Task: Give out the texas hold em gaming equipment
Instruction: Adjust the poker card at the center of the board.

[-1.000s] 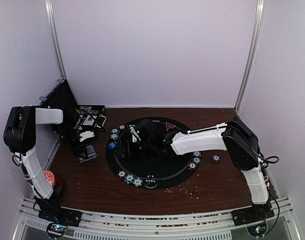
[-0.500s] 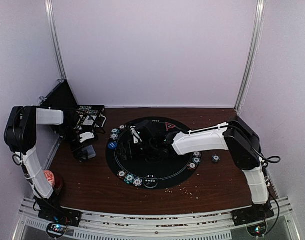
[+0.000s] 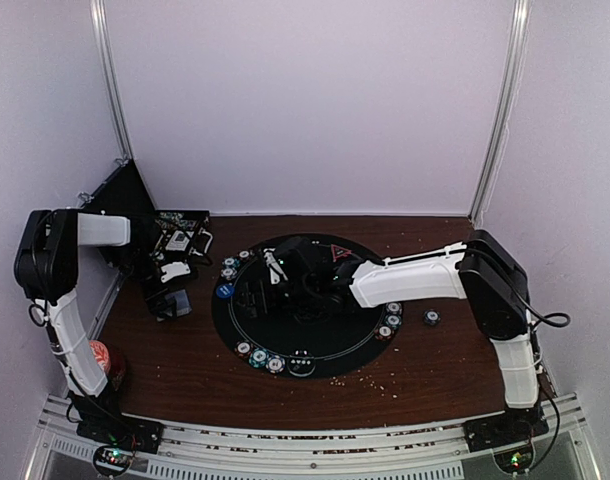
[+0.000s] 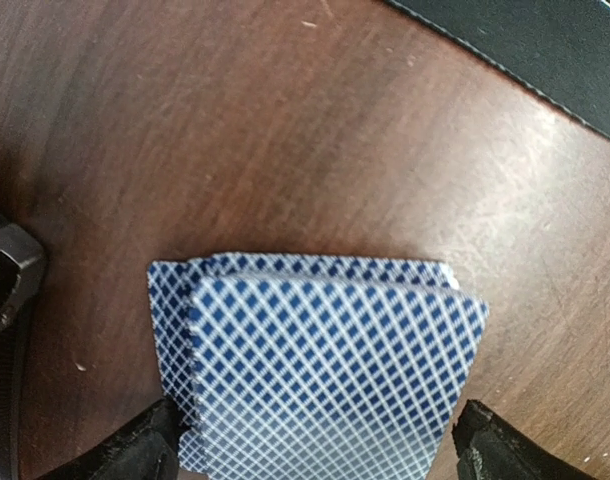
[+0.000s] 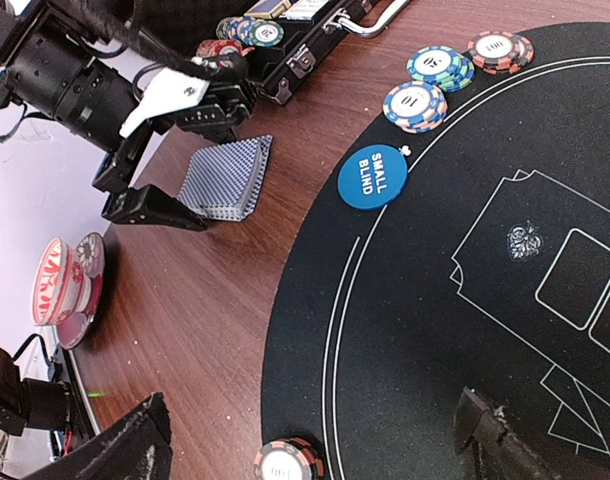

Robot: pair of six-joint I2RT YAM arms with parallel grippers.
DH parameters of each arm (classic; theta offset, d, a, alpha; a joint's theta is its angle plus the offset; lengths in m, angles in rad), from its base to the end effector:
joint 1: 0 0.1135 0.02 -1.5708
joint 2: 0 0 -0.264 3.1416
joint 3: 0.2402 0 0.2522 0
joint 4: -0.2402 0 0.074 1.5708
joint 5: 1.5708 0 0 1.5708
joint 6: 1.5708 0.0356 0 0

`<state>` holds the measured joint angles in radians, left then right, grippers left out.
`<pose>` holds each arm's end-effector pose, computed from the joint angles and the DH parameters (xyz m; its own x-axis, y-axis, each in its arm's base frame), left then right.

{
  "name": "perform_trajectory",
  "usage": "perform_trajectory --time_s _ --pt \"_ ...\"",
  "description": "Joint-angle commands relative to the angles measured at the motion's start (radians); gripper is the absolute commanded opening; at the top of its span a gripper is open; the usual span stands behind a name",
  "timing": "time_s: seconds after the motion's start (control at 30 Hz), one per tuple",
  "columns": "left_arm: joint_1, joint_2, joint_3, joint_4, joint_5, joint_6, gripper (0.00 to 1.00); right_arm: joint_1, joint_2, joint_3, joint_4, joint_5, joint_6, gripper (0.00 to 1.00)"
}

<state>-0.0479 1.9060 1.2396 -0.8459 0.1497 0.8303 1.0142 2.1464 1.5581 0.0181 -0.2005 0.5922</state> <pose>0.3422 -0.0217 0.1495 -0.6313 0.7610 -0.1494 0.7739 0.6308 -0.0573 0.2541 0.4219 0.1902 -0.7505 -0.1707 -0.6384 -0.6047 0.5673 0.5591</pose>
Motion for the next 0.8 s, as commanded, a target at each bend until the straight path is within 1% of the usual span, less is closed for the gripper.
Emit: perform_trajectory --time_s 0.0,0.2,0.43,0.77 --pt "0.008 0.084 0.014 -0.051 0.003 0.002 0.98 -0.003 -0.047 -0.021 -0.005 0.03 -0.02 1.0" --pt "0.011 0.065 0.021 -0.026 -0.019 0.001 0.98 -0.004 -0.048 -0.023 -0.016 0.037 -0.028 1.0" --pt "0.011 0.0 0.021 0.001 0.005 0.035 0.98 -0.004 -0.053 -0.021 -0.022 0.042 -0.032 1.0" --pt "0.012 -0.035 0.02 0.023 0.003 0.07 0.98 -0.004 -0.049 -0.017 -0.029 0.047 -0.039 1.0"
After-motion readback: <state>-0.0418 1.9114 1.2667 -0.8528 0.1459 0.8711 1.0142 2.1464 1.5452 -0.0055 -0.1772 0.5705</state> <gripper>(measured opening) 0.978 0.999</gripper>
